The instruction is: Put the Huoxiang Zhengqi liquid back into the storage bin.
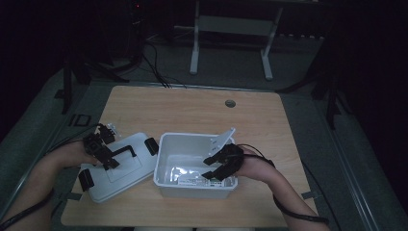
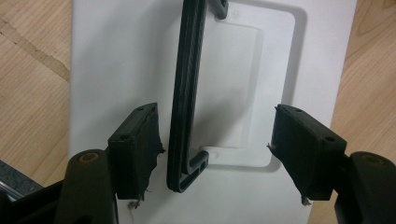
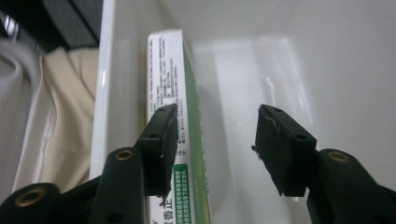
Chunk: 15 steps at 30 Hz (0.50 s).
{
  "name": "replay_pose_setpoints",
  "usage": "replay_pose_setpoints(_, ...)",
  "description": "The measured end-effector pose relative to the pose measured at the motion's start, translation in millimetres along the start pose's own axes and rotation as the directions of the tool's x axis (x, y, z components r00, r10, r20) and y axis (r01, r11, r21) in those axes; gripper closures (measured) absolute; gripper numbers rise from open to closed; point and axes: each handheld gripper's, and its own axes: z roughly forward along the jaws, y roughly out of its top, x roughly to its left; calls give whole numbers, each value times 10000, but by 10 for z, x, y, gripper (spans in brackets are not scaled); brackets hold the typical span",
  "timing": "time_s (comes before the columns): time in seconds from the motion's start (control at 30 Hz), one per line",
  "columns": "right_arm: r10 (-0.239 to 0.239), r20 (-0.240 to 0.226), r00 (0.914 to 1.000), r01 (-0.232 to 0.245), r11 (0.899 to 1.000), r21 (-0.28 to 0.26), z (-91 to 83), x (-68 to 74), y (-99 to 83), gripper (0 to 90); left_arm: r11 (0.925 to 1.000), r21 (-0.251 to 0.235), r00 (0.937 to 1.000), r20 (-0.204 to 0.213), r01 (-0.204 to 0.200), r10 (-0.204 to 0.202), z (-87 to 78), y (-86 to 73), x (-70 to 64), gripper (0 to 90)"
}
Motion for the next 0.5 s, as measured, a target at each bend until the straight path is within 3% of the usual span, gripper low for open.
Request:
replay_pose_setpoints(0.2,561,270,9981,-539,9958,-737,-108,-55,-71,406,10000,49,10000,-21,50,-50,10,10,-3,327)
replay_pose_setpoints(0.27,977,259,9949,-938,9878,-1240,-143,-84,-109,365,10000,46,10000,-37,20,-20,9,15,-6,327)
replay_pose_setpoints(0.37,1441,242,9893,-1388,9785,-1524,-195,-111,-159,302,10000,26,10000,-73,-21,22,8,19,-7,327)
replay_pose_setpoints(0.5,1741,169,9846,-1672,9651,-2014,-269,-117,-236,202,10000,-81,10000,-55,34,-34,6,23,-6,327)
